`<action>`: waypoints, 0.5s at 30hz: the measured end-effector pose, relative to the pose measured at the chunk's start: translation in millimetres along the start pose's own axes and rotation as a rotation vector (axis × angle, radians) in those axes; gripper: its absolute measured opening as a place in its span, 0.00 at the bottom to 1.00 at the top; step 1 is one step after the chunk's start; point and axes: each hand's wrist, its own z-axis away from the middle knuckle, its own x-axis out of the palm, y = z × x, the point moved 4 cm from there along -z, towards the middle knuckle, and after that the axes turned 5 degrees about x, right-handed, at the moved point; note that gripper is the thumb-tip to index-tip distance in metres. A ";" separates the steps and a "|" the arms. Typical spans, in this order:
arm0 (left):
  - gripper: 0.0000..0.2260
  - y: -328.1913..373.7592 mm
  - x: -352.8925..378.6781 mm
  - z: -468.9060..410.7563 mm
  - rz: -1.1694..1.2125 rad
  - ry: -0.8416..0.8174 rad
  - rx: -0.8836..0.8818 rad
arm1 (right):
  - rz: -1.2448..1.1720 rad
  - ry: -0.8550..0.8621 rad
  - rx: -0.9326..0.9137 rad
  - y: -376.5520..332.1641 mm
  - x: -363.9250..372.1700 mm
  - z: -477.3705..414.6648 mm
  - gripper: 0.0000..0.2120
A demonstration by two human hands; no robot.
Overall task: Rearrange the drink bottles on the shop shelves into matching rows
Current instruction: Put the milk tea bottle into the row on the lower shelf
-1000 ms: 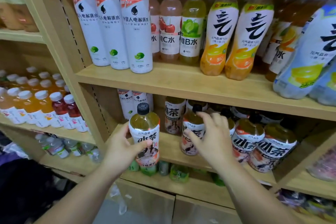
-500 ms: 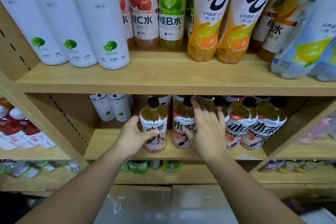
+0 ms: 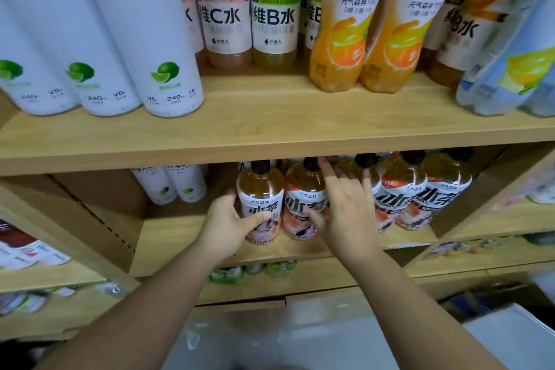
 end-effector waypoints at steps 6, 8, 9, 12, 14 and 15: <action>0.24 0.4 2.1 12.0 0.029 0.001 -0.014 | -0.059 -0.004 -0.016 -1.6 -3.4 1.9 0.54; 0.34 3.2 -2.7 22.8 0.077 0.014 0.001 | -0.123 0.032 -0.020 -4.7 -10.6 4.7 0.49; 0.38 6.3 -7.1 29.9 0.103 0.042 0.018 | -0.167 0.061 -0.022 -8.0 -15.6 6.2 0.45; 0.36 15.5 -30.1 55.3 0.102 0.203 0.044 | -0.340 0.163 -0.081 -26.1 -35.2 5.8 0.29; 0.28 24.8 -51.8 74.5 0.055 0.353 0.090 | -0.484 0.194 -0.170 -44.6 -52.4 -1.0 0.21; 0.24 32.1 -62.8 84.9 0.040 0.422 0.112 | -0.557 0.211 -0.231 -55.3 -63.6 -5.2 0.18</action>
